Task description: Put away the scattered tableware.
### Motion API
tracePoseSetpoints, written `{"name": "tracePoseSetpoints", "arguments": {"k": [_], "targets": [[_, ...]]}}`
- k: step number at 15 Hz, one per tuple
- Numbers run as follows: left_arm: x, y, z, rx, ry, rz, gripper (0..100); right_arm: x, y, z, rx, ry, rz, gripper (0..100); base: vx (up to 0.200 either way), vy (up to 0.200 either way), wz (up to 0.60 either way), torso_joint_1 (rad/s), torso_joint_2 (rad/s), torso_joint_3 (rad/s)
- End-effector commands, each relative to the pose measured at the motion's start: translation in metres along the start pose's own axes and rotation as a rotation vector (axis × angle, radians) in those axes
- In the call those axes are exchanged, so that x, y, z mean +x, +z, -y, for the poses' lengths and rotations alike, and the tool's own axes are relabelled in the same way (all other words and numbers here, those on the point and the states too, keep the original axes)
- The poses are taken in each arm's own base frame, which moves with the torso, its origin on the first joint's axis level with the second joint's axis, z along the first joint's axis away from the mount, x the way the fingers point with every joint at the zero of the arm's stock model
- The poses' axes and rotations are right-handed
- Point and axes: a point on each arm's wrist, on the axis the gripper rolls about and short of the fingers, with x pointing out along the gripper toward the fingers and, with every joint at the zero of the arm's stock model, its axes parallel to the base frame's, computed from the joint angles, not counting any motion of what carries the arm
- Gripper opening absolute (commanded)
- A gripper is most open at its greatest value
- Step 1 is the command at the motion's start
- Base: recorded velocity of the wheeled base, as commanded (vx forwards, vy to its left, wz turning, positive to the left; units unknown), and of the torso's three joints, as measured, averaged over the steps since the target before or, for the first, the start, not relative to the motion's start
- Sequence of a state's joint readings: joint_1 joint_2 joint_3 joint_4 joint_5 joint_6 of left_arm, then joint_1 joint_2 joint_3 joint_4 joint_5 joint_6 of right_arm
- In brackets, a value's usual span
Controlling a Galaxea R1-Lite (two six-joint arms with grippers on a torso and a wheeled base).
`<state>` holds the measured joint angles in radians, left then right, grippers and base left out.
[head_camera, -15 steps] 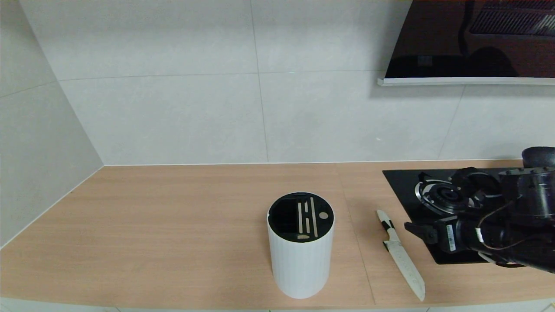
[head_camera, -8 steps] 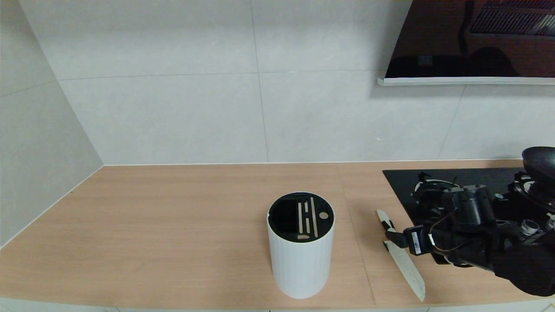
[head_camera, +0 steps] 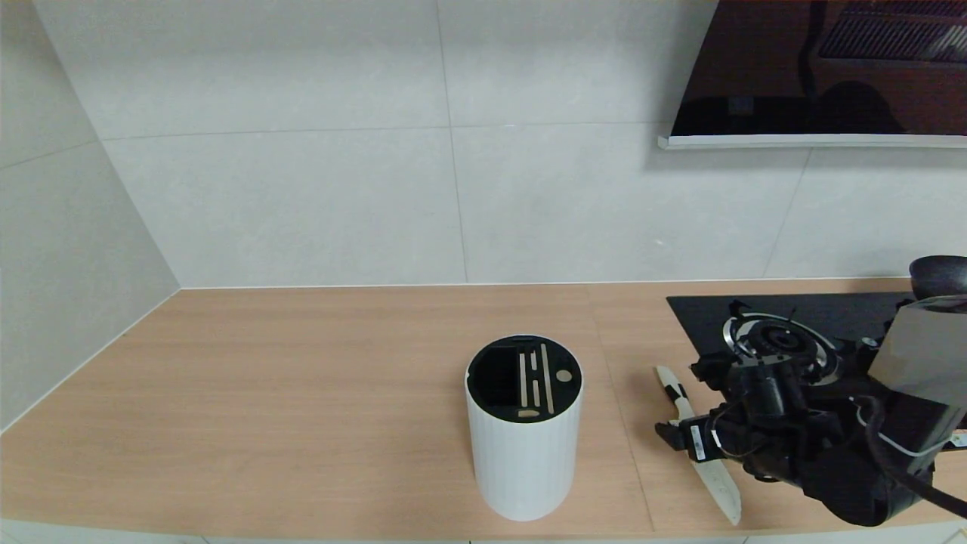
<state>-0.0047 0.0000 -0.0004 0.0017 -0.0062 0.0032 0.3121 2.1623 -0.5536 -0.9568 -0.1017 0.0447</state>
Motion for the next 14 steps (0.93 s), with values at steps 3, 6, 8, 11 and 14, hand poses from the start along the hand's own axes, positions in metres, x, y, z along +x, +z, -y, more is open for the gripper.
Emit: {"name": "tracePoseSetpoints", "arguments": {"k": [3,6,8,11,14], "targets": [[0.0,0.0,0.0,0.0,0.0,0.001,100,0.033,-0.021,0.005,0.042,-0.038,-0.036,100,0.0,0.0,0.0,0.0,0.0,0.0],[0.0,0.0,0.0,0.0,0.0,0.0,100,0.038,-0.022,0.007,0.047,-0.057,-0.029,100,0.0,0.0,0.0,0.0,0.0,0.0],[0.0,0.0,0.0,0.0,0.0,0.0,100,0.04,-0.023,0.008,0.048,-0.059,-0.031,100,0.0,0.0,0.0,0.0,0.0,0.0],[0.0,0.0,0.0,0.0,0.0,0.001,100,0.041,-0.022,0.009,0.051,-0.062,-0.028,100,0.0,0.0,0.0,0.0,0.0,0.0],[0.0,0.0,0.0,0.0,0.0,0.0,100,0.042,-0.022,0.009,0.051,-0.062,-0.028,100,0.0,0.0,0.0,0.0,0.0,0.0]]}}
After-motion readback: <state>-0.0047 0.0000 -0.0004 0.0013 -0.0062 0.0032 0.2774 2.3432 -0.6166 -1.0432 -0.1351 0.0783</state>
